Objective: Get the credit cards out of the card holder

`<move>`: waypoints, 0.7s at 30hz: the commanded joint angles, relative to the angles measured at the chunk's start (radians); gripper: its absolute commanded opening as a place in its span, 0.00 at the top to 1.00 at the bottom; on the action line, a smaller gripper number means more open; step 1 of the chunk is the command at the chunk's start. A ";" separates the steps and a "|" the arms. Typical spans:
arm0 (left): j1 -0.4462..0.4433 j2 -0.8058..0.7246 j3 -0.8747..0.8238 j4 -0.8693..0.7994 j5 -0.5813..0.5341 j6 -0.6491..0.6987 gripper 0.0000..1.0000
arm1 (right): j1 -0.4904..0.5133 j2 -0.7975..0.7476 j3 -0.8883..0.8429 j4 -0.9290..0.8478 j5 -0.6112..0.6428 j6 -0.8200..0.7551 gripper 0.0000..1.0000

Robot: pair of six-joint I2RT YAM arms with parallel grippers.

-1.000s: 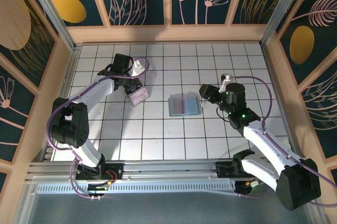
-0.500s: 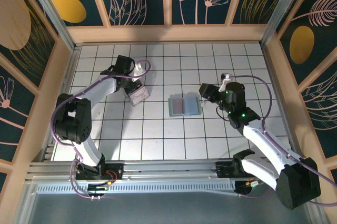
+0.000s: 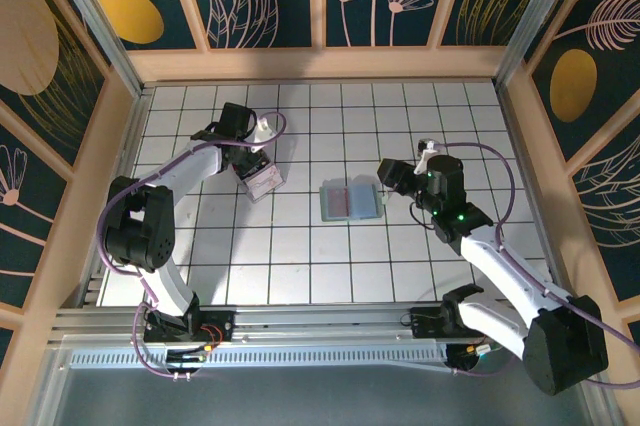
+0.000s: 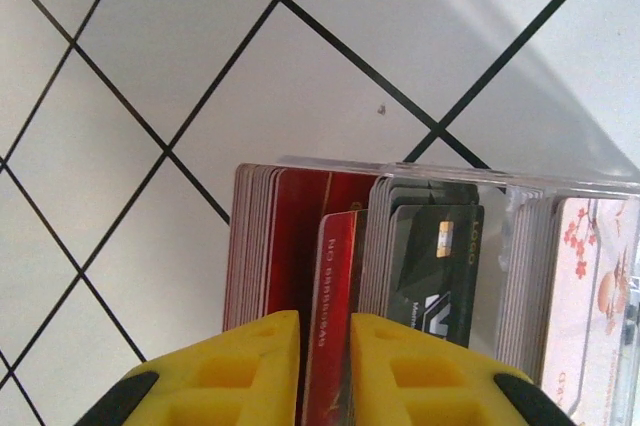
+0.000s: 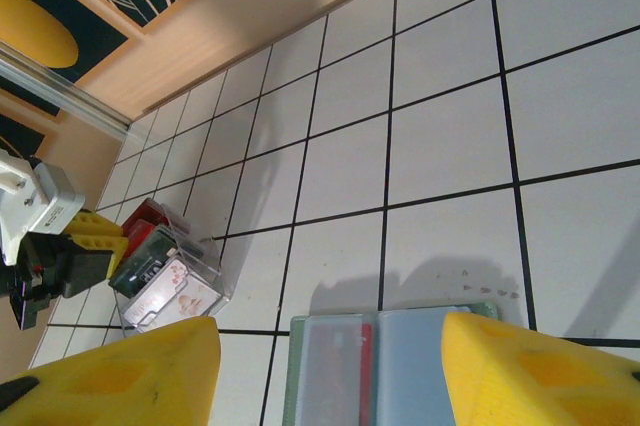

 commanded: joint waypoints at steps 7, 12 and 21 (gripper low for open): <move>0.007 -0.082 0.064 -0.014 -0.057 -0.043 0.65 | -0.001 0.018 0.030 0.019 -0.008 0.016 0.43; 0.008 -0.099 0.113 -0.027 -0.072 -0.130 0.51 | 0.005 0.056 0.039 -0.006 -0.001 0.017 0.47; -0.032 -0.178 0.077 0.091 -0.101 -0.311 0.13 | 0.087 0.140 0.100 -0.091 0.099 -0.008 0.51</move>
